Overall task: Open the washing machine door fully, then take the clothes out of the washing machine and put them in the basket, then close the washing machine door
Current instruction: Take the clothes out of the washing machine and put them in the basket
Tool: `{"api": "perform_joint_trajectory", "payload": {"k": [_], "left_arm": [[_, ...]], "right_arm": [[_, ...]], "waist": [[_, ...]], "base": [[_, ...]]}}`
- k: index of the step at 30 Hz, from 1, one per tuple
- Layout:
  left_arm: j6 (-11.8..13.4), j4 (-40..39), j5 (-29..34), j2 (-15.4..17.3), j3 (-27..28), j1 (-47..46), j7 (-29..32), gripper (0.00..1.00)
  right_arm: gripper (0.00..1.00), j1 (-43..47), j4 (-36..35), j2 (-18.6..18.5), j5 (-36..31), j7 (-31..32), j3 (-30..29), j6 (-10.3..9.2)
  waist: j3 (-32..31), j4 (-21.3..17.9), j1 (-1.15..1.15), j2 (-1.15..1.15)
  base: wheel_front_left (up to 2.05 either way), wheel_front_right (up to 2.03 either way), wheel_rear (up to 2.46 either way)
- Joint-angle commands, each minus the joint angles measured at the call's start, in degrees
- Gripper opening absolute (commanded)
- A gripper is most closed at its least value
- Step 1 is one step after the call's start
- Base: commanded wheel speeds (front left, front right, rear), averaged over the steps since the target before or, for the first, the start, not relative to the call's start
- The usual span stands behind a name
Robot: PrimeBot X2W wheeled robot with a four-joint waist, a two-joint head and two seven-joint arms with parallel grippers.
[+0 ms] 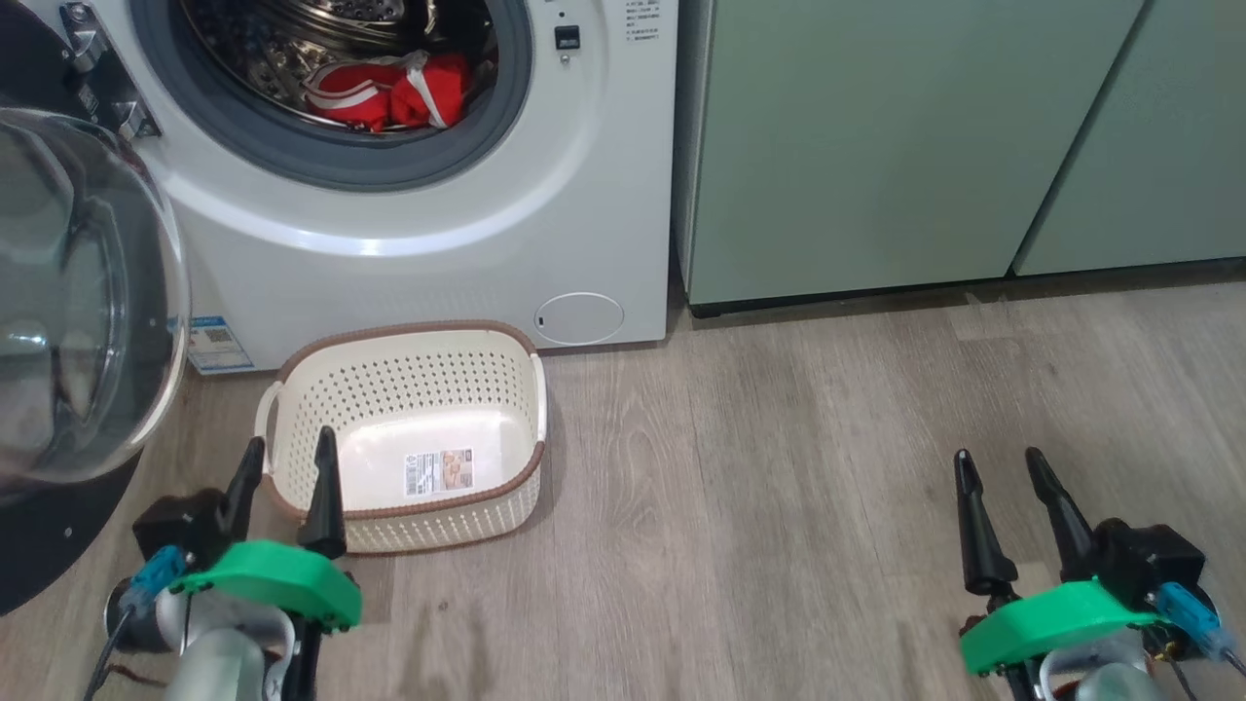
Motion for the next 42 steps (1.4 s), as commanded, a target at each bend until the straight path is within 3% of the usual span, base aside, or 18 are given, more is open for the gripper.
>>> {"api": "perform_joint_trajectory", "payload": {"k": [1, 26, 36, 42], "left_arm": [[0.06, -2.03, 0.33, 1.52, 1.46, -2.63, -0.37, 1.0], [0.06, -2.32, -0.9, 0.81, 2.7, -3.97, -0.37, 1.0], [0.06, -1.9, -0.4, -0.1, 3.22, -3.59, -0.37, 1.0], [0.06, 2.28, -0.07, -0.13, 1.15, -5.01, -0.37, 1.0]], "right_arm": [[1.0, -1.24, -1.9, 0.15, 0.05, -0.37, 1.11, -0.04], [1.0, -1.99, -1.99, 0.26, -0.04, -0.37, 1.14, -0.04], [1.0, -2.02, -1.92, 0.14, 0.01, -0.37, 1.27, -0.04], [1.0, -2.32, -1.68, 0.05, 0.06, -0.37, 1.34, -0.04]], "waist": [[0.1, 0.08, 0.0, 0.0], [1.2, 0.35, 0.0, 0.0], [1.24, 0.46, 0.0, 0.0], [1.6, 0.37, 0.0, 0.0]], "base": [[1.33, -1.33, 0.0], [1.97, -1.97, 0.0], [0.62, -0.62, 0.0], [0.0, 0.0, 0.0]]}}
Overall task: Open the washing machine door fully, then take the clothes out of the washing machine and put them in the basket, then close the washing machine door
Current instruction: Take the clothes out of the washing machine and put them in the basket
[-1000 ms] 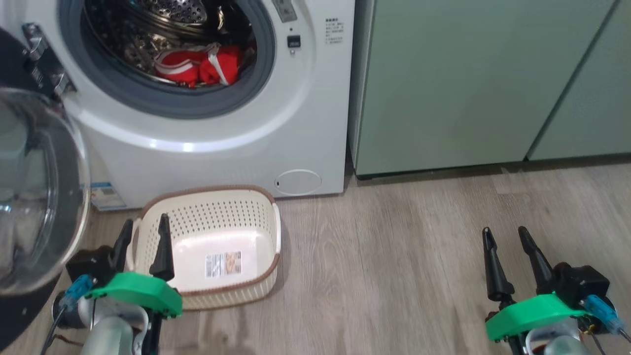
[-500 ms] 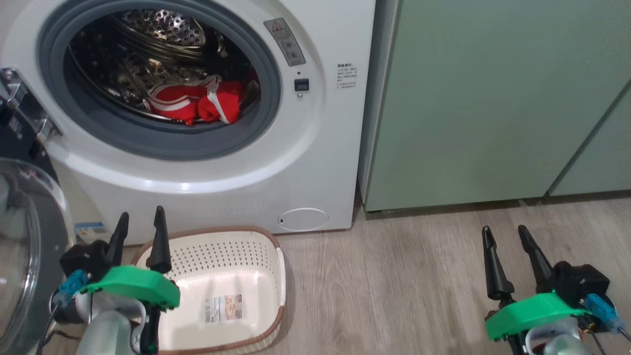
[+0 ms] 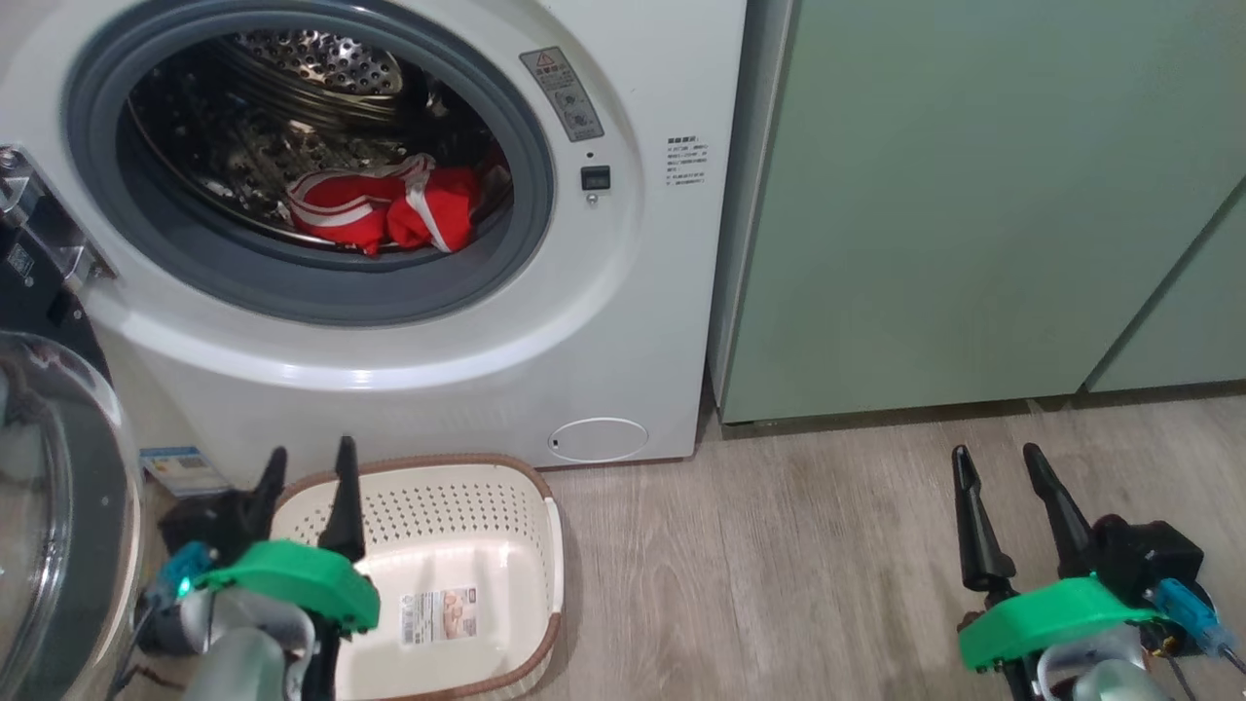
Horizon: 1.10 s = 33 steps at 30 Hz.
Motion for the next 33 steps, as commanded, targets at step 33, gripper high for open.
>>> {"api": "perform_joint_trajectory", "payload": {"k": [33], "left_arm": [[0.05, 25.23, -14.39, 15.69, -12.81, -57.07, 25.45, 1.0]], "right_arm": [[1.0, -15.37, -4.97, 1.7, -0.16, -0.37, 0.62, -0.04]], "waist": [[28.35, -11.33, 0.0, 0.0]], "base": [[0.0, 0.0, 0.0]]}}
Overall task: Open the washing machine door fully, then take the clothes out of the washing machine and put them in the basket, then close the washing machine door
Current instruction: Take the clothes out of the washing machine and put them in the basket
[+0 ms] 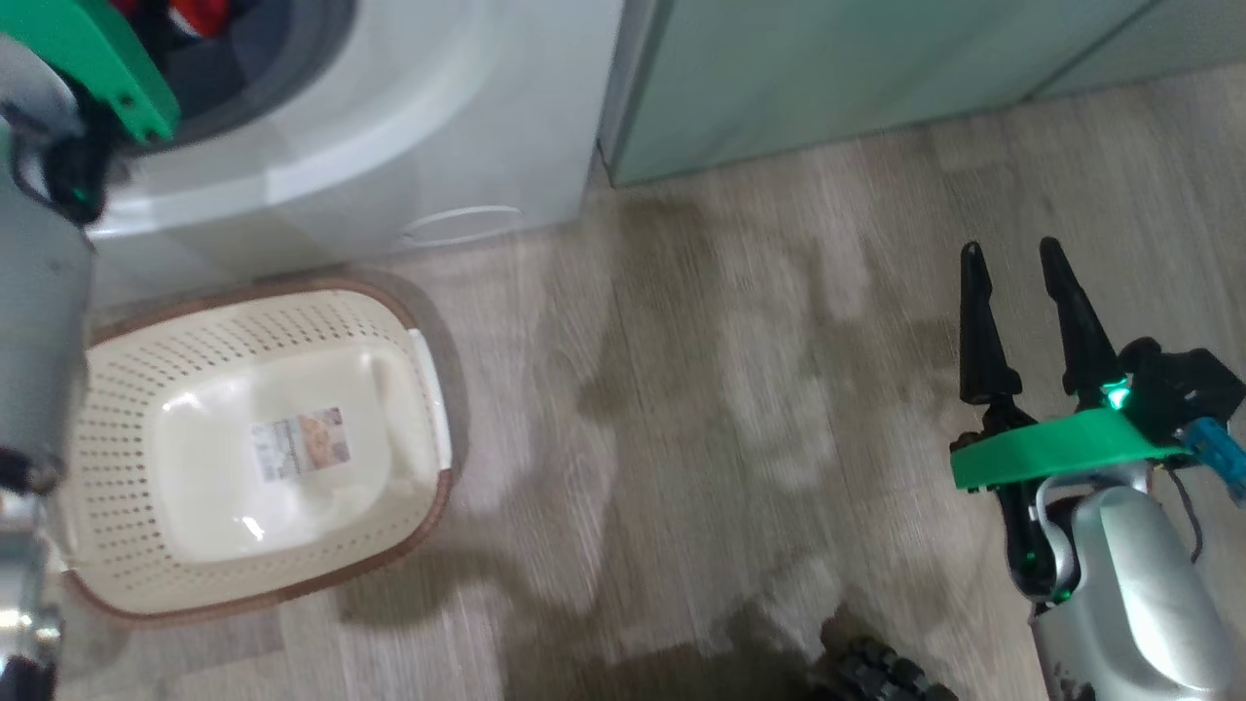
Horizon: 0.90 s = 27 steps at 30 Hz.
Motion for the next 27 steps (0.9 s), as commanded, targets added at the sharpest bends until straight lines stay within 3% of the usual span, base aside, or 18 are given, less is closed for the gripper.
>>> {"api": "perform_joint_trajectory", "payload": {"k": [1, 7, 19, 20, 21, 22, 27], "left_arm": [[0.05, -1.04, -0.22, 3.23, 0.45, -3.35, -0.34, 1.0], [0.05, 1.59, -0.59, 4.76, -2.11, -9.06, -0.81, 1.0], [0.05, 10.01, -0.98, 5.03, -5.93, -12.9, 5.01, 1.0], [0.05, 10.31, -1.16, 4.75, -6.17, -12.83, 5.35, 0.65], [0.05, 10.48, -1.35, 4.47, -6.43, -12.65, 5.47, 0.16], [0.05, 10.59, -1.5, 4.21, -6.77, -12.4, 5.48, 0.0], [0.05, 10.14, -2.25, 3.3, -8.43, -10.8, 4.48, 0.0]], "right_arm": [[1.0, -0.41, -1.95, 0.59, -0.14, -0.36, 0.9, -0.04], [1.0, -2.0, -2.61, 0.72, -0.17, -0.36, 0.39, -0.04], [1.0, -2.65, -3.04, 0.85, -0.12, -0.36, 0.82, -0.04], [1.0, -2.65, -3.0, 0.86, 0.01, -0.36, 0.84, -0.04], [1.0, -2.68, -2.91, 0.86, 0.14, -0.36, 0.84, -0.04], [1.0, -2.69, -2.82, 0.87, 0.27, -0.36, 0.77, -0.04], [1.0, -2.57, -2.46, 0.87, 0.39, -0.36, 0.29, -0.04]], "waist": [[2.33, -1.87, 0.0, 0.0], [5.18, -3.28, 0.0, 0.0], [8.6, -4.94, 0.0, 0.0], [8.66, -4.92, 0.0, 0.0], [8.65, -4.88, 0.0, 0.0], [8.55, -4.79, 0.0, 0.0], [7.45, -4.04, 0.0, 0.0]], "base": [[0.0, 0.0, 0.0], [0.0, 0.0, 0.0], [0.0, 0.0, 0.0], [0.0, 0.0, 0.0], [0.0, 0.0, 0.0], [0.0, 0.0, 0.0], [0.0, 0.0, 0.0]]}}
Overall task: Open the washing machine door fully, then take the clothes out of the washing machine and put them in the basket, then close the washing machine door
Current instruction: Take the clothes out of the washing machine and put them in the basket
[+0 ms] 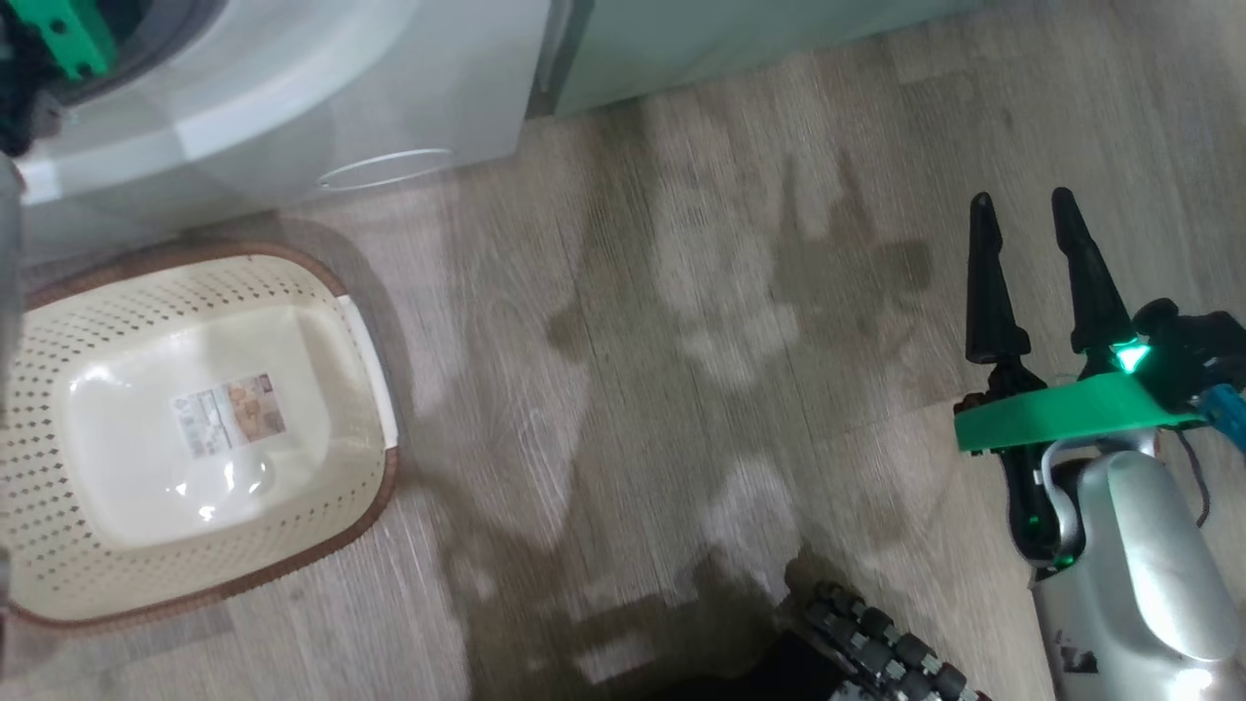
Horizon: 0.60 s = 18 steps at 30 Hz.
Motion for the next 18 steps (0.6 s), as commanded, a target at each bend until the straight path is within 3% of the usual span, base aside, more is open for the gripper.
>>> {"api": "perform_joint_trajectory", "payload": {"k": [1, 18], "left_arm": [[0.04, -1.31, -0.49, 1.6, 0.09, 0.79, -1.12, 0.0], [0.04, -4.88, -3.96, -3.46, -5.86, 15.89, -18.88, 0.0]], "right_arm": [[1.0, 0.64, -1.25, 0.53, 0.3, -0.36, 0.47, -0.04], [1.0, 6.58, 0.74, -1.02, -0.3, -0.36, -0.57, -0.04]], "waist": [[-0.87, 0.55, -0.01, 0.0], [-15.97, 8.11, -0.01, 0.0]], "base": [[0.0, 0.0, 0.0], [0.0, 0.0, 0.0]]}}
